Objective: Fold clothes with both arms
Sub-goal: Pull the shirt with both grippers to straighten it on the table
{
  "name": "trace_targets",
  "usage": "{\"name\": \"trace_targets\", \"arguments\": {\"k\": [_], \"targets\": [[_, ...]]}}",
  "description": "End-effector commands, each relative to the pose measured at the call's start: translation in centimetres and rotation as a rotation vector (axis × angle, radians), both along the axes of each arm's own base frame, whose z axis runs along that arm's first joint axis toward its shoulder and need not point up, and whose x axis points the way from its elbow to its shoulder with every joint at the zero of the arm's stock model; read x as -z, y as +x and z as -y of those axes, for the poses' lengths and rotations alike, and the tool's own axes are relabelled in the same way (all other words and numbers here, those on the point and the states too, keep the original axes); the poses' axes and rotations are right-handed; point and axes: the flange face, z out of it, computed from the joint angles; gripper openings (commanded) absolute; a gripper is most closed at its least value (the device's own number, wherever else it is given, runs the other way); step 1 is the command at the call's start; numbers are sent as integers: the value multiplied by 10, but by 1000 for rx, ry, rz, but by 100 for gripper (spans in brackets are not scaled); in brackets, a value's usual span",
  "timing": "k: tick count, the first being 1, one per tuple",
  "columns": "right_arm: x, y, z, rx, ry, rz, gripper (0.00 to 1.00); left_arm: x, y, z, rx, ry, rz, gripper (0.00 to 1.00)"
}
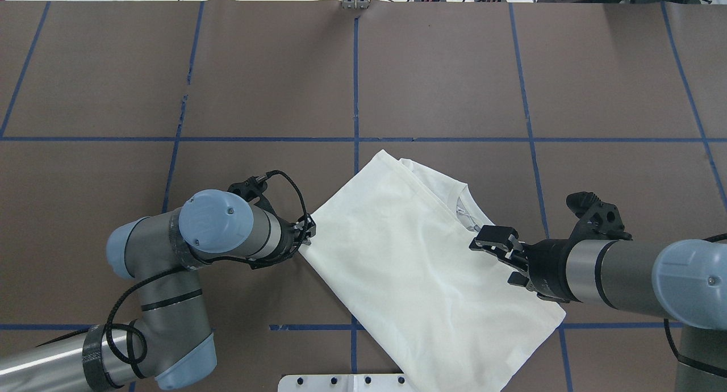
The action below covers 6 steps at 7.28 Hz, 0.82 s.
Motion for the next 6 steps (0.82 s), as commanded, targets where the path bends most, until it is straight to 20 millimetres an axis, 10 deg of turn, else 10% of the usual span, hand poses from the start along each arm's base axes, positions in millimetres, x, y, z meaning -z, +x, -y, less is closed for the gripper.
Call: {"name": "trace_targets", "arguments": {"k": [1, 3, 6], "targets": [[-1, -1, 0, 1, -1, -2, 100, 1, 0, 1, 8, 8, -7, 0], [-1, -1, 0, 1, -1, -3, 100, 10, -14, 16, 43, 70, -7, 0], [-3, -3, -1, 4, -2, -6, 100, 4, -94, 148, 190, 244, -2, 0]]}}
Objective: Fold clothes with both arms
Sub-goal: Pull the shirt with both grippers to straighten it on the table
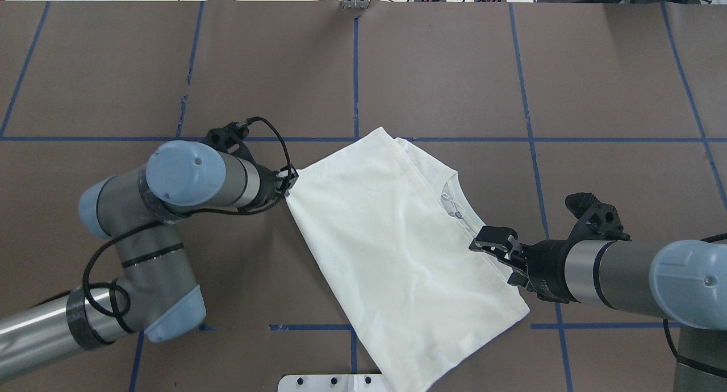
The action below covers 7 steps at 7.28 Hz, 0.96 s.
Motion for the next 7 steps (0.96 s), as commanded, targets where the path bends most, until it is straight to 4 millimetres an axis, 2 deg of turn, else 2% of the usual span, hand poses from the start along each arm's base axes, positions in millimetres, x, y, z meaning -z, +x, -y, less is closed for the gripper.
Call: {"name": "trace_targets", "arguments": {"k": [1, 2, 3, 4, 5, 6, 7], "targets": [[3, -5, 0, 3, 2, 7, 100, -12, -11, 113, 121, 78, -32, 0], [3, -10, 1, 6, 2, 7, 100, -8, 8, 166, 158, 84, -37, 0], [3, -11, 0, 8, 3, 8, 100, -5, 13, 187, 159, 114, -31, 0], [16, -17, 4, 2, 12, 29, 100, 1, -2, 197, 147, 192, -18, 69], [7, -37, 2, -2, 16, 7, 100, 5, -7, 197, 150, 201, -31, 72], [9, -71, -4, -12, 38, 0, 100, 33, -24, 178, 148, 238, -81, 73], [12, -109, -31, -20, 73, -8, 100, 23, -42, 146, 133, 254, -105, 73]]}}
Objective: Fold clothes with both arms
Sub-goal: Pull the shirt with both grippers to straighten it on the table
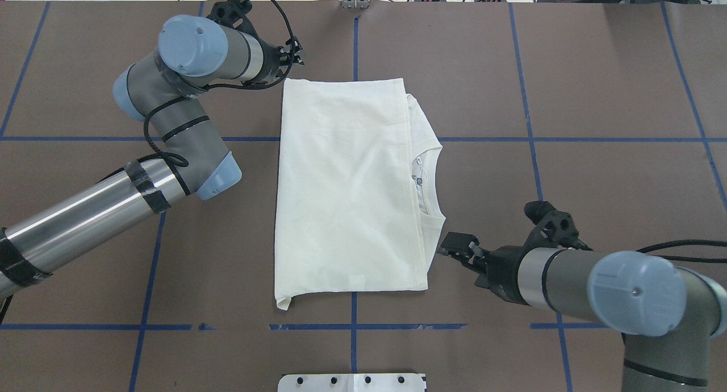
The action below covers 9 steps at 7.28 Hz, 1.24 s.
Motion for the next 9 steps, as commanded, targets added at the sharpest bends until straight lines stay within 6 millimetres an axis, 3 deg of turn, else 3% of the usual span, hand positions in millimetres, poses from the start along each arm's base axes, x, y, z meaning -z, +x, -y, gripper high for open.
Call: {"name": "trace_targets", "arguments": {"k": [1, 2, 3, 5, 7, 9], "targets": [[12, -69, -27, -29, 45, -29, 100, -13, -31, -40, -16, 28, -26, 72], [28, -103, -24, -27, 38, -78, 90, -11, -32, -45, -24, 34, -32, 72], [33, -122, -18, -47, 40, -129, 79, -8, -32, -47, -38, 35, -41, 72], [25, -121, -9, -65, 39, -155, 70, -9, -37, -54, -44, 43, -45, 72], [11, -123, 6, -77, 38, -195, 69, -14, -46, -62, -46, 49, -45, 71], [3, -125, 4, -57, 21, -274, 68, -15, -45, -61, -46, 48, -44, 71]]}}
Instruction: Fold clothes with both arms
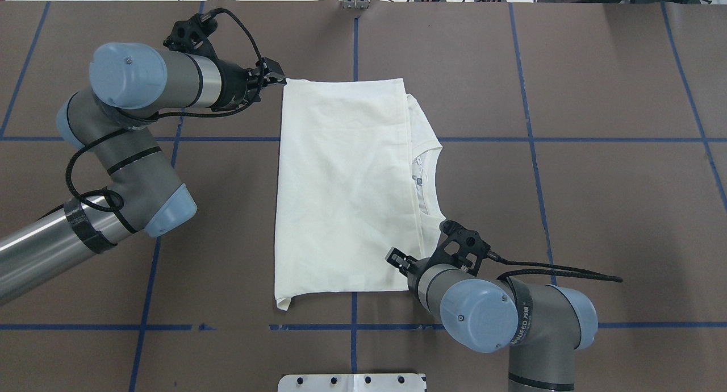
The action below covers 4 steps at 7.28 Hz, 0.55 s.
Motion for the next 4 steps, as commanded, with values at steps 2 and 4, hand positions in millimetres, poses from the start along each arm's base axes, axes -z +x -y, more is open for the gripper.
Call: {"name": "trace_targets", "arguments": {"k": [2, 4], "targets": [[-5, -3, -5, 20, -20, -59, 67, -1, 0, -1, 1, 2, -3, 71], [-7, -5, -7, 23, -21, -63, 55, -1, 1, -1, 1, 0, -1, 71]]}}
